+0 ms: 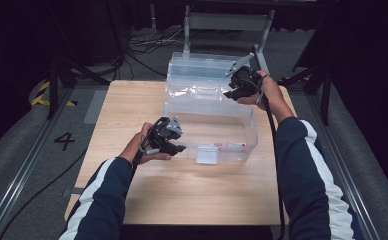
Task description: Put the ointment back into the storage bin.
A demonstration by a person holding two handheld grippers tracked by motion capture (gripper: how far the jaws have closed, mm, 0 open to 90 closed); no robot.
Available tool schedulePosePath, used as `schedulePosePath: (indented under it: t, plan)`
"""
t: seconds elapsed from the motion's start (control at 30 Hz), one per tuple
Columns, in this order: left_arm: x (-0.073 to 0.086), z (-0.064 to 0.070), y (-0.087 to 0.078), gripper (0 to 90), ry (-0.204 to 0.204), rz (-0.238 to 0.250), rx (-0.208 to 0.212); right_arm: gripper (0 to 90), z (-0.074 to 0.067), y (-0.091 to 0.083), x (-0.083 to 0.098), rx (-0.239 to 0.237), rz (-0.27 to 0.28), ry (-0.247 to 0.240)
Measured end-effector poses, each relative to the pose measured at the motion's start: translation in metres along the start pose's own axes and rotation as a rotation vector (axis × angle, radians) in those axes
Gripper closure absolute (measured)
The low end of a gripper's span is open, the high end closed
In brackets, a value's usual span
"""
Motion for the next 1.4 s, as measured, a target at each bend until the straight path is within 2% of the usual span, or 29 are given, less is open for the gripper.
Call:
schedulePosePath:
  t: [0.07, 0.17, 0.23, 0.27, 0.33, 0.43, 0.63, 0.7, 0.8, 0.97, 1.0, 1.27, 1.4]
  plan:
    - [0.0, -0.001, 0.0, 49.7, -0.004, 0.001, -0.003, 59.5, 0.001, -0.004, -0.001, 0.01, 0.019, 0.0]
    - [0.0, -0.002, 0.001, 48.6, -0.002, -0.005, -0.007, 57.1, 0.003, -0.006, -0.002, 0.025, 0.036, -0.001]
    - [0.0, -0.004, 0.003, 47.0, -0.001, -0.011, -0.006, 56.1, 0.004, -0.008, -0.003, 0.012, 0.05, 0.012]
    - [-0.001, -0.004, 0.005, 47.2, -0.001, -0.022, 0.006, 55.8, 0.006, -0.007, -0.004, 0.035, 0.047, 0.014]
    - [-0.002, -0.004, 0.009, 47.4, 0.018, -0.048, 0.004, 54.4, 0.007, -0.003, -0.007, 0.037, 0.014, 0.001]
    - [-0.003, -0.005, 0.008, 52.4, 0.025, -0.056, 0.032, 55.9, 0.008, 0.004, -0.01, 0.038, -0.02, -0.012]
    - [-0.004, -0.001, 0.012, 67.0, 0.075, -0.123, 0.057, 57.4, 0.006, 0.016, -0.013, 0.051, -0.054, -0.034]
    - [-0.005, 0.0, 0.014, 72.1, 0.09, -0.137, 0.048, 58.4, 0.006, 0.019, -0.013, 0.047, -0.055, -0.033]
    - [-0.006, 0.0, 0.014, 72.7, 0.1, -0.146, 0.048, 60.2, 0.006, 0.023, -0.014, 0.055, -0.079, -0.049]
    - [-0.005, 0.0, 0.014, 72.9, 0.099, -0.145, 0.047, 66.6, 0.003, 0.028, -0.017, 0.069, -0.085, -0.069]
    - [-0.005, 0.0, 0.014, 72.9, 0.095, -0.145, 0.047, 68.9, 0.002, 0.028, -0.018, 0.068, -0.071, -0.069]
    - [-0.004, 0.0, 0.014, 71.9, 0.052, -0.119, 0.052, 74.8, 0.003, 0.027, -0.019, 0.031, -0.042, -0.082]
    - [-0.004, 0.001, 0.014, 71.8, 0.038, -0.114, 0.052, 79.3, 0.006, 0.025, -0.02, -0.015, -0.04, -0.087]
Point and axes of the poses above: each handheld gripper's, and its own axes: y roughly forward along the jaws, x roughly out of its underside, z roughly to its right, the point moved 1 cm from there along y, roughly forward along the jaws, and after that the axes turned 5 degrees about x, right-handed, at the moved point
